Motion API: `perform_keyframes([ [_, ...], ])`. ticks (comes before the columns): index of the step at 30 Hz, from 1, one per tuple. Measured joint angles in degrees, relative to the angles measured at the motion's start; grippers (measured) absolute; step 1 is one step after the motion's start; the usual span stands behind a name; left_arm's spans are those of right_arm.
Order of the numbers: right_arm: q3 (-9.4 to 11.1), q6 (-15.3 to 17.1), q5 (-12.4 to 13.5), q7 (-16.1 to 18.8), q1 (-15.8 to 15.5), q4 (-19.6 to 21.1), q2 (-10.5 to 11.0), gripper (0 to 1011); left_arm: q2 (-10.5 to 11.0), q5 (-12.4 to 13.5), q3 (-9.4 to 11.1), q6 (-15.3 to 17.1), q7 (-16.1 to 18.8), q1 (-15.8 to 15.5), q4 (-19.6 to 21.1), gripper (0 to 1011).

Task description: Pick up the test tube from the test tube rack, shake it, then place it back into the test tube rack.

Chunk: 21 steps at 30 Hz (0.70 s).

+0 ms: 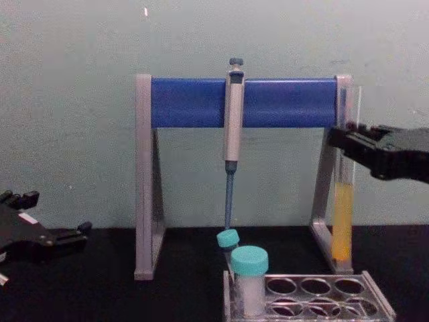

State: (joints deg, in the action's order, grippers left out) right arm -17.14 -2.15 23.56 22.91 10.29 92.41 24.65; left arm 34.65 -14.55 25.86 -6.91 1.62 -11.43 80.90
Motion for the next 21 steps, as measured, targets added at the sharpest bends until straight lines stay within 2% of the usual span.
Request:
perform_keyframes([
  [6,0.08,1.35,1.24,1.06,-3.39,3.60,1.35,233,0.00,0.00,0.00,0.00,0.00,0.00,0.00,1001],
  [10,-0.91,1.70,2.14,2.09,-3.69,4.02,1.18,233,0.00,0.00,0.00,0.00,0.00,0.00,0.00,1001],
  [16,-2.80,0.57,2.75,3.07,-1.40,1.64,-0.68,233,0.00,0.00,0.00,0.00,0.00,0.00,0.00,1001],
  [21,-3.58,-0.90,2.56,3.04,0.98,-0.99,-2.24,233,0.00,0.00,0.00,0.00,0.00,0.00,0.00,1001],
])
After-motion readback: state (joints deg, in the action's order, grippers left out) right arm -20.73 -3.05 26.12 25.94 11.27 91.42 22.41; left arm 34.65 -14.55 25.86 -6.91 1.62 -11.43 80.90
